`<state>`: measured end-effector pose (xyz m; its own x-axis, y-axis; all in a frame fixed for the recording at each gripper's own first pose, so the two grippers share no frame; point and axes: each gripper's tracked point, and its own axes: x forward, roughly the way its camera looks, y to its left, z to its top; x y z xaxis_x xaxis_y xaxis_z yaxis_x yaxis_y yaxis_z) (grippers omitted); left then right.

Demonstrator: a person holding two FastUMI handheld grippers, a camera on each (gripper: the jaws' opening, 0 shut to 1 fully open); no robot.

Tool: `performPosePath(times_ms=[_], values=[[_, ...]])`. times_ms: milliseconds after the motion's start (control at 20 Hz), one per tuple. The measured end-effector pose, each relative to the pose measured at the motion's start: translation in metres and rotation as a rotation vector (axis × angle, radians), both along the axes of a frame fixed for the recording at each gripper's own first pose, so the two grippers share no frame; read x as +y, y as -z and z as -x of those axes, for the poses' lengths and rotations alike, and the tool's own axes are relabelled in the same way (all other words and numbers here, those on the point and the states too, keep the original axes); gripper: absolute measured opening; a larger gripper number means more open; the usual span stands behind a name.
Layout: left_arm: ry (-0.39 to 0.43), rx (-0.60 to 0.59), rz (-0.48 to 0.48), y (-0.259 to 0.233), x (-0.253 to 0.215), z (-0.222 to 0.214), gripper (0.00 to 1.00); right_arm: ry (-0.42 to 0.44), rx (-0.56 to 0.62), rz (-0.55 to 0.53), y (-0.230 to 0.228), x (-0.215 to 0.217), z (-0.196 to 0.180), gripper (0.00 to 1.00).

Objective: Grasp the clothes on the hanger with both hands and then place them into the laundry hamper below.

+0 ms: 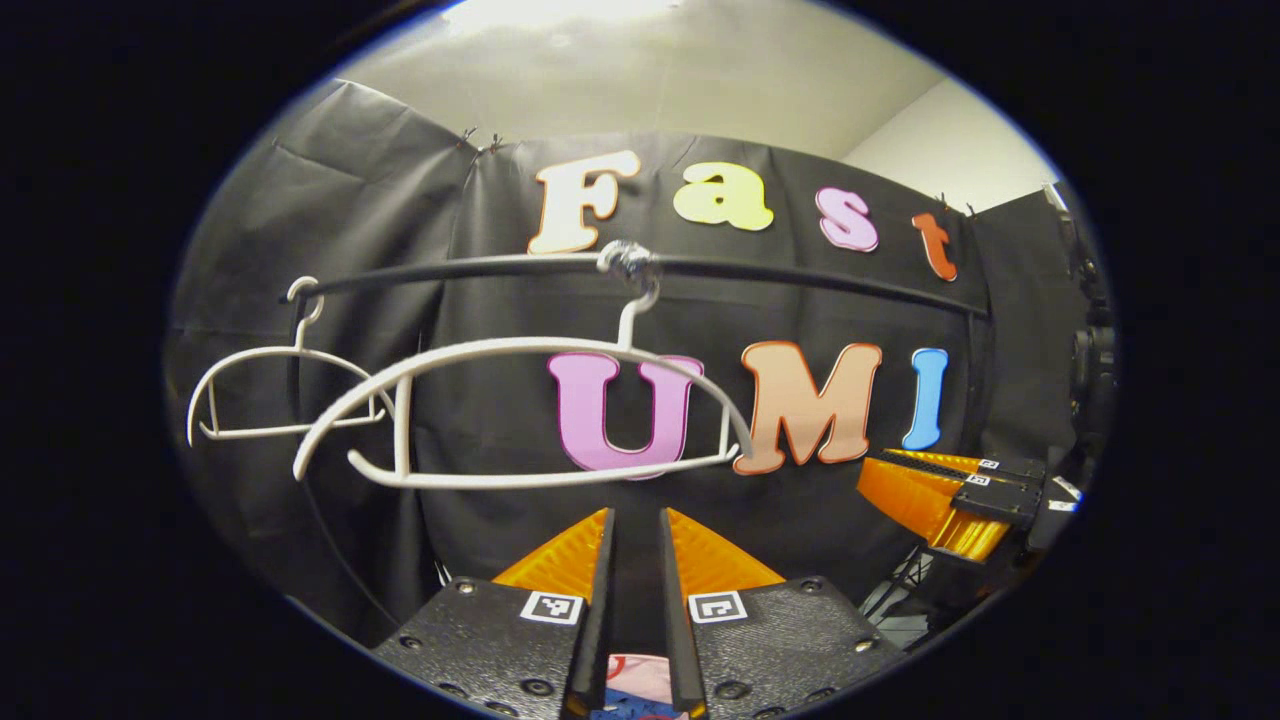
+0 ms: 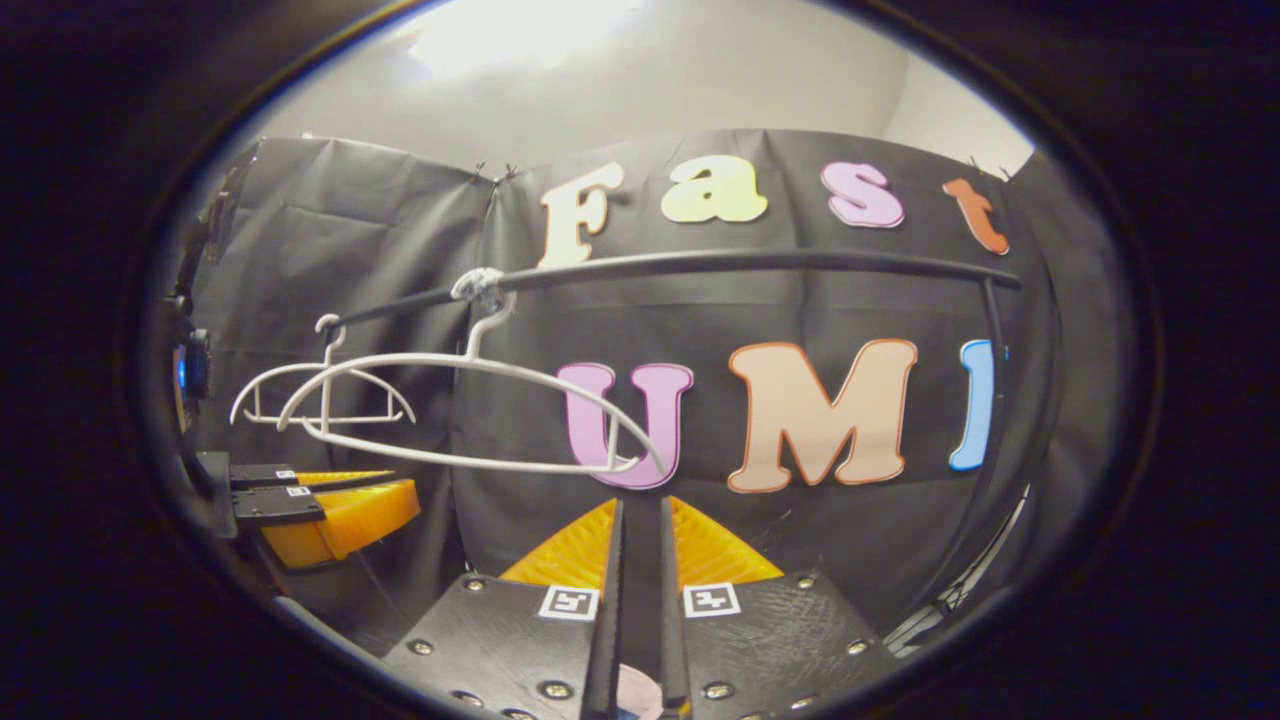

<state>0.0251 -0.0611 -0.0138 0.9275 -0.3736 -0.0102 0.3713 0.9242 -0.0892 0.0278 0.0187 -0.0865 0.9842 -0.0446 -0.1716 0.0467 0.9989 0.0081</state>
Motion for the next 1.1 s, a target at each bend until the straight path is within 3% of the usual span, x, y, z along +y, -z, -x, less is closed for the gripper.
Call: performPosePath(times_ms=[300, 450, 550, 600, 1100], values=[[0.041, -0.048, 0.021, -0.03, -0.015, 0.016, 0.59, 0.031, -0.038, 0.005, -0.019, -0.011, 0.018, 0.3], [0.038, -0.061, 0.024, -0.037, -0.016, 0.02, 0.8, 0.028, -0.053, -0.004, -0.027, -0.01, 0.021, 0.7], [0.038, -0.066, 0.029, -0.04, -0.015, 0.022, 0.99, 0.029, -0.062, -0.003, -0.031, -0.012, 0.026, 0.88], [0.035, -0.069, 0.028, -0.042, -0.015, 0.023, 0.97, 0.033, -0.068, -0.002, -0.033, -0.01, 0.026, 0.96], [0.033, -0.092, 0.015, -0.048, -0.011, 0.027, 0.97, 0.068, -0.084, 0.003, -0.043, -0.015, 0.036, 0.96]])
